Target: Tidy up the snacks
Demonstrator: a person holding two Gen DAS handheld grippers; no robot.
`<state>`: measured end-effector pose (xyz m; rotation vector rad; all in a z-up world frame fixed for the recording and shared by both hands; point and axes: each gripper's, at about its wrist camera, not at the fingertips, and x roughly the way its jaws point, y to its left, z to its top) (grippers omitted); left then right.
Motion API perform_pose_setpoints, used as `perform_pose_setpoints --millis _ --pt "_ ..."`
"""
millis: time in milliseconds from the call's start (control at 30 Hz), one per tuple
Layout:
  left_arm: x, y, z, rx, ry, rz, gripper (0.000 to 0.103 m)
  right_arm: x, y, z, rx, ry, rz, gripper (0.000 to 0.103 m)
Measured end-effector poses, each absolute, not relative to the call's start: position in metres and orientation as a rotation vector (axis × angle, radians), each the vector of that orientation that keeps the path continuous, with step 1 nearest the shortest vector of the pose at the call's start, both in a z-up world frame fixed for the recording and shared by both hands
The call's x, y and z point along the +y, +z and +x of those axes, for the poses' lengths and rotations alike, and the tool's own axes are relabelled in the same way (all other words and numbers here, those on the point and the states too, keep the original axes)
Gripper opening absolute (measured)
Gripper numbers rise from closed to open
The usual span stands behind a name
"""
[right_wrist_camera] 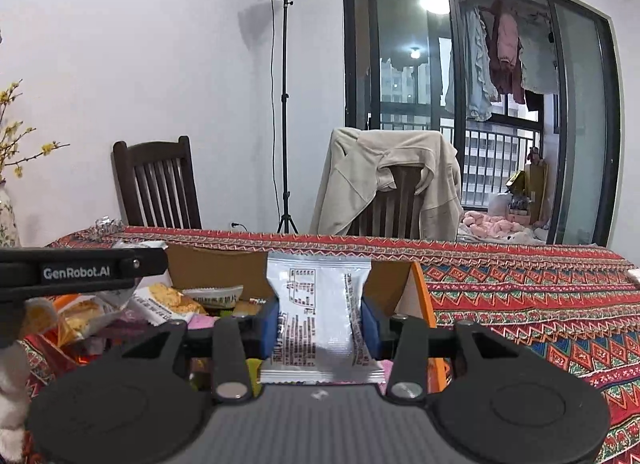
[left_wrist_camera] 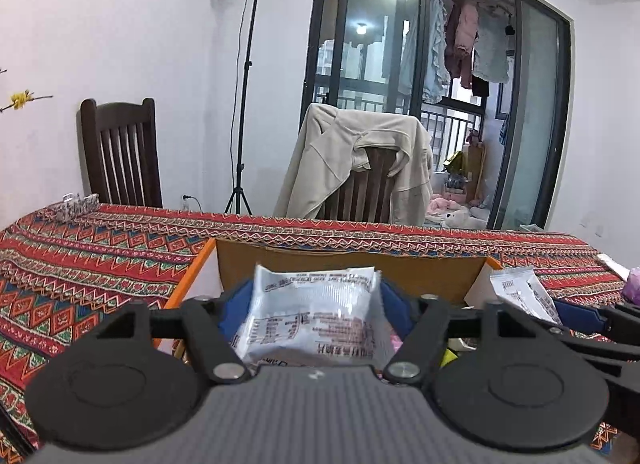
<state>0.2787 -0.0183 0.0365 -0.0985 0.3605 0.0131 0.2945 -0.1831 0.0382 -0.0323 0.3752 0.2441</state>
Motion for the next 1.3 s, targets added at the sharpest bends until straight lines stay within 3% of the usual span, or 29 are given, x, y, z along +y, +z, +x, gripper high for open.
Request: perform_pose_setpoints --millis 67,133,167,233,333,833,1300 --pt "-0.016 0.036 0.279 0.356 0.018 -0.105 0.083 -0.185 0.037 0.294 0.382 0.245 -0.023 0.046" --pt "-0.014 0.037 0.277 0.346 0.020 -0.120 0.103 -0.189 0.037 0.295 0.392 0.260 -0.001 0.056" --pt "-0.012 0.037 0.276 0.335 0.024 -0.129 0.103 -0.190 0.037 0.295 0.391 0.259 0.005 0.061" --pt "-0.011 0.038 0.275 0.323 0.029 -0.136 0.103 -0.191 0.037 0.294 0.384 0.257 0.011 0.091" --pt "-0.009 0.039 0.274 0.322 0.022 -0.157 0.103 -0.193 0.038 0.291 0.366 0.262 0.027 0.103" --pt "-0.015 0.066 0.245 0.278 0.052 -0.127 0.103 -0.193 0.048 0.285 0.380 0.255 0.034 0.103" --pt "0.000 0.089 0.147 0.249 0.038 -0.140 0.103 -0.196 0.082 0.186 0.305 0.278 -0.014 0.103"
